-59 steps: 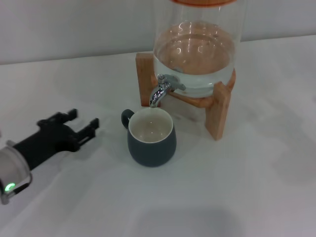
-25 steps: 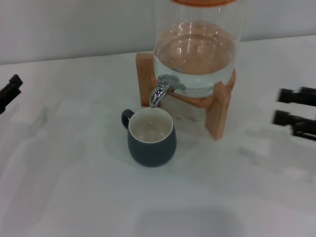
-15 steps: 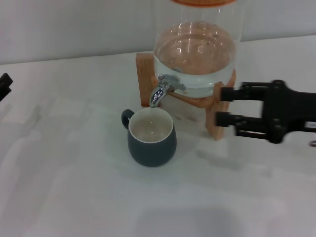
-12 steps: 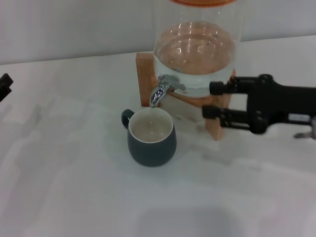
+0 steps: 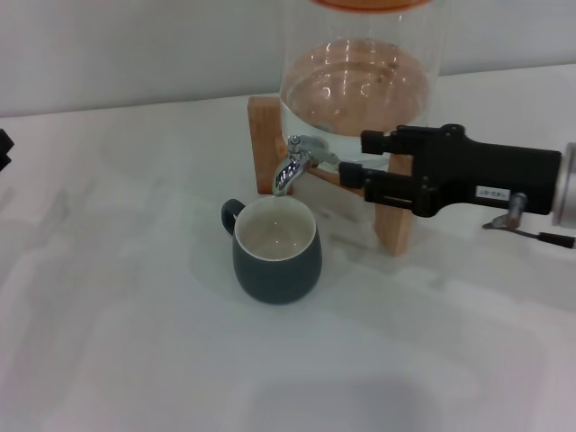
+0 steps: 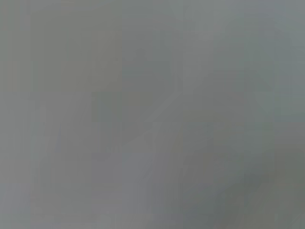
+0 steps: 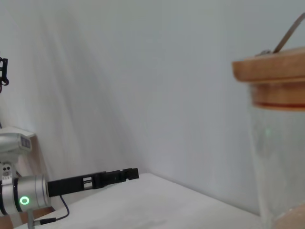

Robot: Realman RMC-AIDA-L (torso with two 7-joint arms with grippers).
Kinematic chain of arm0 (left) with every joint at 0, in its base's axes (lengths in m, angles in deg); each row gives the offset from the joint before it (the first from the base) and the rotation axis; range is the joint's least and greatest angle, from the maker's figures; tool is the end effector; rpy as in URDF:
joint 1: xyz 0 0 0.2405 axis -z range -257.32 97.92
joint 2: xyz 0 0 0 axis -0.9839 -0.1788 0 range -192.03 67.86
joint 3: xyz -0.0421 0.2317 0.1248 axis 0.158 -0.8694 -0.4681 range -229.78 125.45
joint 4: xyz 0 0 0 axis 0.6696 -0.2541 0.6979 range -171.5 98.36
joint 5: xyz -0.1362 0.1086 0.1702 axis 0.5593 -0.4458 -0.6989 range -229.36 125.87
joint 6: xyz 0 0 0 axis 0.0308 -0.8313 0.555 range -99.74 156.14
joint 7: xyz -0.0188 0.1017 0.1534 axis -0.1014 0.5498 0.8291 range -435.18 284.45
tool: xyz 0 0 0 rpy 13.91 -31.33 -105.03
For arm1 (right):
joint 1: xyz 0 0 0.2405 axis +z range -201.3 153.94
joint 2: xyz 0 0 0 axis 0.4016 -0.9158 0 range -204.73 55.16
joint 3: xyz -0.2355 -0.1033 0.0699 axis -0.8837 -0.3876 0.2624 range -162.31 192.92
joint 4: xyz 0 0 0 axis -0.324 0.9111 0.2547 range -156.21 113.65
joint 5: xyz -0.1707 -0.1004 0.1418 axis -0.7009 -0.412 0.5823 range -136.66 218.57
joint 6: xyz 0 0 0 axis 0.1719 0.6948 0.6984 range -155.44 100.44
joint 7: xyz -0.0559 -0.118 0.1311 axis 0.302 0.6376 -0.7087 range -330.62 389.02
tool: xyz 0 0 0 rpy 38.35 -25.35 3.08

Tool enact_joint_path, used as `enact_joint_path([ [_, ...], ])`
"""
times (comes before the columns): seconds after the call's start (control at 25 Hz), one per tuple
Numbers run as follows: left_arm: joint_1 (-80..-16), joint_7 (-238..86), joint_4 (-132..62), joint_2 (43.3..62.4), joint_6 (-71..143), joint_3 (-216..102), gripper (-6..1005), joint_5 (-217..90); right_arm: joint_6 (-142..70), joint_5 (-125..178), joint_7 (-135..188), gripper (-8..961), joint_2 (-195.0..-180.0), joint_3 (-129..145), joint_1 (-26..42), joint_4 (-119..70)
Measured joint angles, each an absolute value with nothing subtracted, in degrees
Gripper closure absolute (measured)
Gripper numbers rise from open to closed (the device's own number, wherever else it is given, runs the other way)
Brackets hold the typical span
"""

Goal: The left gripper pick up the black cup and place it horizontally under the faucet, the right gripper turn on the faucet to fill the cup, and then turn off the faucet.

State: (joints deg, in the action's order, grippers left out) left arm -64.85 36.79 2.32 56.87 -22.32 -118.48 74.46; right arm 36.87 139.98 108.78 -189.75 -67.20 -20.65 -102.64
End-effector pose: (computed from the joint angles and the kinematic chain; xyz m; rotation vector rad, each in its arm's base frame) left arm -0.3435 0.4160 0.0115 -1.8117 -0.8786 -0.8650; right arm 0.1928 0.3532 0.0087 -2.4844 0.5655 0.8215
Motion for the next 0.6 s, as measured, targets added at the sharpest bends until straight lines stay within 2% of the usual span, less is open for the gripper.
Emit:
enact_joint_path([
  [0.6, -64.9, 36.8, 3.3, 56.83, -23.7, -118.2, 120, 74.5, 27.8, 139.9, 108.0, 359, -189.74, -72.5, -21.3, -103.3],
])
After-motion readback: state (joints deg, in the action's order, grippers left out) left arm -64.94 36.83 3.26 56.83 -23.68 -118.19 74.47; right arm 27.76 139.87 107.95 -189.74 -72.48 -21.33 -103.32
